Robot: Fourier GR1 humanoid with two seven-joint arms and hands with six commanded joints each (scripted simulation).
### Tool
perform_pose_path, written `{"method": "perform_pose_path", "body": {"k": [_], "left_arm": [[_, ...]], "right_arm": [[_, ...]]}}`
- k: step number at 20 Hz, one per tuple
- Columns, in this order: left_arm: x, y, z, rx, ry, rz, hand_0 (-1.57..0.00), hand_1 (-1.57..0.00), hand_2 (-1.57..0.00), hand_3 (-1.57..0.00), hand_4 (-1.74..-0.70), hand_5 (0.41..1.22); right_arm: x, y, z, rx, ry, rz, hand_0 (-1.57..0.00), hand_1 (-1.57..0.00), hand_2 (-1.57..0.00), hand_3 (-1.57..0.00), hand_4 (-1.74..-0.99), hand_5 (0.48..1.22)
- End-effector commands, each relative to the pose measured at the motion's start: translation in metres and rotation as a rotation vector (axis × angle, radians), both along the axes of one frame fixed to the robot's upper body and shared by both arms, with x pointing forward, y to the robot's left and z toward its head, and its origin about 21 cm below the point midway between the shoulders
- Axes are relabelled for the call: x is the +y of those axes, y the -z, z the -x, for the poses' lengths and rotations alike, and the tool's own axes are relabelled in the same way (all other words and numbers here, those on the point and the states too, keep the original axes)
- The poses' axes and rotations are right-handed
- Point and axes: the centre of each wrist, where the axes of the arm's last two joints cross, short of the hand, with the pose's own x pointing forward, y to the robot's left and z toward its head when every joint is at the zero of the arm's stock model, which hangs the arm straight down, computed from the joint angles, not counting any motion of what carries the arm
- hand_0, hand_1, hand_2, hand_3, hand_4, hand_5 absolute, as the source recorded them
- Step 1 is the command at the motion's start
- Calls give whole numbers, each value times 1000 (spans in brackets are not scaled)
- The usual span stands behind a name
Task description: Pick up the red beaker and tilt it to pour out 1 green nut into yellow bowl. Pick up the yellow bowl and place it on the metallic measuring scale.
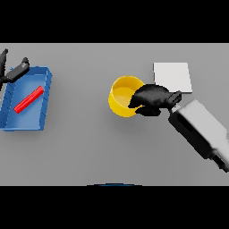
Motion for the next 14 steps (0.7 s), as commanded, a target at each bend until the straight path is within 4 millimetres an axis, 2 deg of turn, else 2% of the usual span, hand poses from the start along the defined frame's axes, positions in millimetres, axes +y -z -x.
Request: {"method": "perform_pose_path", "body": {"k": [1, 3, 5, 6, 11, 14], "left_arm": [[-5, 2, 1, -1, 9, 2, 1, 1, 1, 1, -798, 737], [-5, -2, -1, -1, 11, -7, 1, 1, 1, 1, -799, 741], [-2, -1, -1, 0, 6, -10, 1, 1, 1, 1, -795, 747], [0, -3, -2, 1, 0, -12, 1, 1, 1, 1, -794, 748], [1, -5, -5, 4, -4, 0, 1, 1, 1, 1, -799, 754], [4, 0, -1, 6, -6, -3, 1, 1, 1, 1, -802, 755]], "right_arm": [[1, -3, -3, -2, 4, 2, -1560, -1546, -1556, -1361, -1724, 1218], [1, -10, -8, 2, 7, -7, -1564, -1555, -1561, -1319, -1723, 1218], [-11, -17, -16, -36, 55, -3, -1566, -1561, -1565, -1269, -1723, 1219], [-15, -19, -18, -61, 72, 8, -1471, -1535, -1566, -1279, -1723, 1220], [-36, -30, -36, -117, 168, 34, -1538, -1559, -1569, -1406, -1726, 1221], [-54, -31, -48, -132, 218, 52, -1554, -1565, -1570, -1380, -1725, 1221]]}}
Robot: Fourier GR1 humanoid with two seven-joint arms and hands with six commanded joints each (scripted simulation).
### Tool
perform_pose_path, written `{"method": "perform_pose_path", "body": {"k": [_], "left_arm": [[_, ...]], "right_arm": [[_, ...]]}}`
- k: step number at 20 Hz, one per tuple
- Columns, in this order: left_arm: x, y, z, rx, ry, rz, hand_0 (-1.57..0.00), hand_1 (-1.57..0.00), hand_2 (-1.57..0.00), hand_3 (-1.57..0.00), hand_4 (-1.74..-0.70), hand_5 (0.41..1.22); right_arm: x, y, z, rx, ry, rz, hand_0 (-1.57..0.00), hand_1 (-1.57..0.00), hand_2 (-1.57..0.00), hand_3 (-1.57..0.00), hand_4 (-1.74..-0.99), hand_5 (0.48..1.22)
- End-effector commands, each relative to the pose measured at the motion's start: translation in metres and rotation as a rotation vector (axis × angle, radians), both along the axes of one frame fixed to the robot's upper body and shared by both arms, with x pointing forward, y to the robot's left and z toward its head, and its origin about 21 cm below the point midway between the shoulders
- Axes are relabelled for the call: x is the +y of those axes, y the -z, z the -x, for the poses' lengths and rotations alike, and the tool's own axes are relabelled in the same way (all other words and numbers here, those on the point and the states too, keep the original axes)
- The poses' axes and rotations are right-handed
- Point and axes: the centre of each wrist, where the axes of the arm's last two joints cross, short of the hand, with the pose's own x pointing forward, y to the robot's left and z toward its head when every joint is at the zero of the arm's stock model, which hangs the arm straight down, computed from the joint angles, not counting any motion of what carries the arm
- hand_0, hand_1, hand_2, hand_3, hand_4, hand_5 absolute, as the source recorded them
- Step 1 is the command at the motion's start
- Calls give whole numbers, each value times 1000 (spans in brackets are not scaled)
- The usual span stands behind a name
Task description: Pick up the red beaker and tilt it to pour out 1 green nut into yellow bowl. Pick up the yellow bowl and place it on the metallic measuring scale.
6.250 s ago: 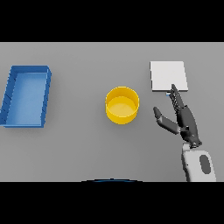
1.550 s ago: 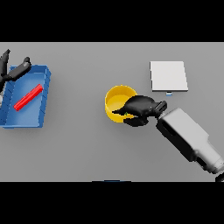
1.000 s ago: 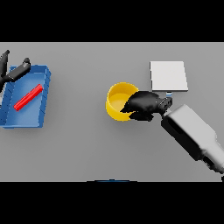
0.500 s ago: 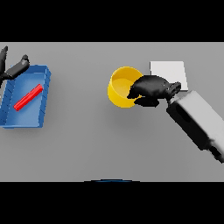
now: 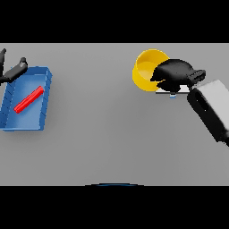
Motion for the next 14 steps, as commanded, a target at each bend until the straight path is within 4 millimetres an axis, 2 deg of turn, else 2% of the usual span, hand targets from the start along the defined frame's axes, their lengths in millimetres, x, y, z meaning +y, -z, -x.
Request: {"method": "perform_pose_path", "body": {"k": [1, 4, 5, 8, 14], "left_arm": [[0, -3, -1, 2, 0, 4, 1, 1, 1, 1, -801, 754], [-3, -4, -3, 7, -2, 6, 1, 1, 1, 1, -801, 753], [-2, -8, 0, 4, -13, 15, 1, 1, 1, 1, -808, 752], [-2, -8, 4, 3, -24, 16, 1, 1, 1, 1, -819, 762], [-2, -11, 4, 8, -39, 20, 1, 1, 1, 1, -842, 775]], "right_arm": [[-3, -2, -6, -13, 26, 12, -1557, -1566, -1570, -1342, -1724, 1221], [-10, 5, -7, 1, 22, 9, -1564, -1568, -1571, -1267, -1723, 1221], [-11, 5, -9, 3, 21, 5, -1565, -1554, -1571, -1328, -1725, 1221], [-34, 14, -23, -16, 165, 34, -1540, -1460, -1525, -1446, -1727, 1221], [-61, 31, -30, 11, 237, 49, -1500, -1344, -1429, -1538, -1730, 1221]]}}
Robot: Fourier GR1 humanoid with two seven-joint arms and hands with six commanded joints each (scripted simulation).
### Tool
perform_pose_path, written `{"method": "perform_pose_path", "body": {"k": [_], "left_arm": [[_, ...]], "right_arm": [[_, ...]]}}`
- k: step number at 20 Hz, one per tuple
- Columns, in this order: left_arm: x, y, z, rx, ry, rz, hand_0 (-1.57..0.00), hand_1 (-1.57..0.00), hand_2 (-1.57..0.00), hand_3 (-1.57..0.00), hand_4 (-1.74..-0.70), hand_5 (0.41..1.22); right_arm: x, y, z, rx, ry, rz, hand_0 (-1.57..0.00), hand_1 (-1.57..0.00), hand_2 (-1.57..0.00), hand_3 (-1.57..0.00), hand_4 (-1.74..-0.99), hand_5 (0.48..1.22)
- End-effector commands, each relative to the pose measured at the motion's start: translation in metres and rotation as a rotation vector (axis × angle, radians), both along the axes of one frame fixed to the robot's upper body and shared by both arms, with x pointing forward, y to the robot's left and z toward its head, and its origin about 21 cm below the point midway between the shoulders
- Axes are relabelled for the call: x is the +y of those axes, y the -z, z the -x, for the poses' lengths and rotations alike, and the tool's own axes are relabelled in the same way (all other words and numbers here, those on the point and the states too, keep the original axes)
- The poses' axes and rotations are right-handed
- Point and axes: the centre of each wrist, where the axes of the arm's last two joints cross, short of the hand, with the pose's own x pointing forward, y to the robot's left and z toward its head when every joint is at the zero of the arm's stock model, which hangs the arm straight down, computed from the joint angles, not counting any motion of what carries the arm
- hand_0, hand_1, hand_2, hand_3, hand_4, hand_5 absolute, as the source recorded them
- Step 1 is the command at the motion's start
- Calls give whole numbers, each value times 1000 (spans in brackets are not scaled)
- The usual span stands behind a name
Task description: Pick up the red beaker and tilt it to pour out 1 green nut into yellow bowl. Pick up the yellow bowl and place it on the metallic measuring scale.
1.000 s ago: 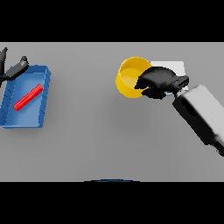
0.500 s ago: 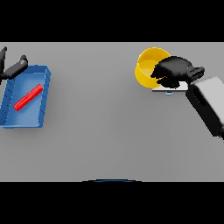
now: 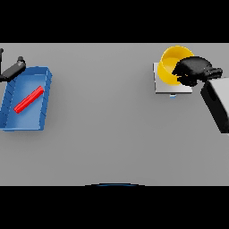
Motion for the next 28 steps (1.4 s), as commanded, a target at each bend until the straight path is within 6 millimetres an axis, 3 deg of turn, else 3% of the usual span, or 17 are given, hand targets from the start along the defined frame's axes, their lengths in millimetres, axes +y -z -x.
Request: {"method": "perform_pose_path", "body": {"k": [1, 6, 8, 9, 10, 14, 19, 23, 28], "left_arm": [[0, 1, 1, 10, -7, 3, 1, 1, 1, 1, -846, 780], [2, 1, -1, 25, -6, -9, 1, 1, 1, 1, -838, 776], [5, 2, -1, 20, -5, 0, 1, 1, 1, 1, -840, 771], [2, 2, -1, 17, 1, 0, 1, 1, 1, 1, -841, 772], [0, -1, -3, 12, -1, -4, 1, 1, 1, 1, -843, 773], [2, 2, -4, 9, 7, 14, 1, 1, 1, 1, -849, 767], [-1, 3, -6, 0, 12, 1, 1, 1, 1, 1, -854, 771], [0, 4, -4, 3, 11, 7, 1, 1, 1, 1, -856, 772], [-2, -2, 2, -2, 3, -4, 1, 1, 1, 1, -851, 768]], "right_arm": [[0, 3, 0, 6, 3, 4, -1482, -1314, -1403, -1545, -1730, 1221], [-4, 7, -2, 16, 3, -2, -1397, -1205, -1316, -1562, -1730, 1221], [-6, 6, -4, 27, 22, -11, -1417, -1230, -1402, -1536, -1728, 1221], [-4, 10, -4, 37, 29, -17, -1404, -1181, -1293, -1543, -1670, 1221], [-3, 9, -4, 45, 28, -16, -1410, -1150, -1182, -1387, -1644, 1221], [-2, 7, -6, 77, 64, -41, -947, -687, -672, -879, -1564, 991], [-5, 5, -7, 109, 80, -38, -372, -279, -345, -558, -1501, 865], [-10, 11, -6, 118, 72, -6, -152, -114, -182, -397, -1452, 818], [-13, 8, -6, 118, 60, 9, -49, -37, -59, -263, -1414, 796]]}}
